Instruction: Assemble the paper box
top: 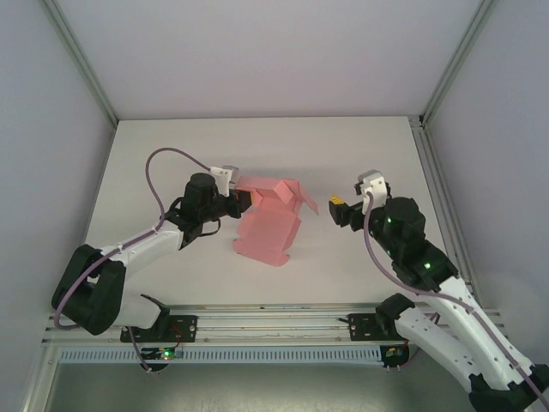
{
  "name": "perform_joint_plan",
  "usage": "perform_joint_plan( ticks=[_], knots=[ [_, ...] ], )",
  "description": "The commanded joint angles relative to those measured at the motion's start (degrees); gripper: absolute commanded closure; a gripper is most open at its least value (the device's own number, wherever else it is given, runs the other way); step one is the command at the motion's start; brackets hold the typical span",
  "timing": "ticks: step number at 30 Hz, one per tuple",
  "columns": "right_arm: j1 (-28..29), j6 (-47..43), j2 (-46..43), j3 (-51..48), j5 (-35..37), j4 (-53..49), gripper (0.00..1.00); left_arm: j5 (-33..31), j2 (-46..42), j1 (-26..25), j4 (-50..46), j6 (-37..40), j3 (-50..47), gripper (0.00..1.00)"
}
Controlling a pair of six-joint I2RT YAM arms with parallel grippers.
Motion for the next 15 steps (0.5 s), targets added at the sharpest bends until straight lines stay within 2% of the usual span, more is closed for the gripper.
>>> perform_joint_plan(
  ticks=[1, 6, 9, 11, 15],
  knots=[
    [-0.60, 0.40, 3.14, 3.68, -13.65, -3.03, 0.20, 4.46, -2.12, 0.70, 6.58, 2.67, -1.77, 1.00],
    [-0.19, -0.59, 4.85, 3.00, -25.45, -0.58, 0.21, 2.47, -1.18, 0.84, 0.93, 3.91, 0.88, 1.00],
    [0.35, -0.47, 6.05, 2.61, -25.04, 0.50, 0.22, 3.15, -0.61, 0.82, 1.61, 3.76, 0.81, 1.00],
    [0.84, -1.07, 7.53, 2.89, -24.91, 0.31, 0.27, 3.09, -0.61, 0.85, 1.71, 3.45, 0.84, 1.00],
    [3.06, -2.84, 11.39, 4.20, -25.07, 0.47, 0.30, 2.52, -0.61, 0.83, 1.38, 3.06, 0.86, 1.00]
  ],
)
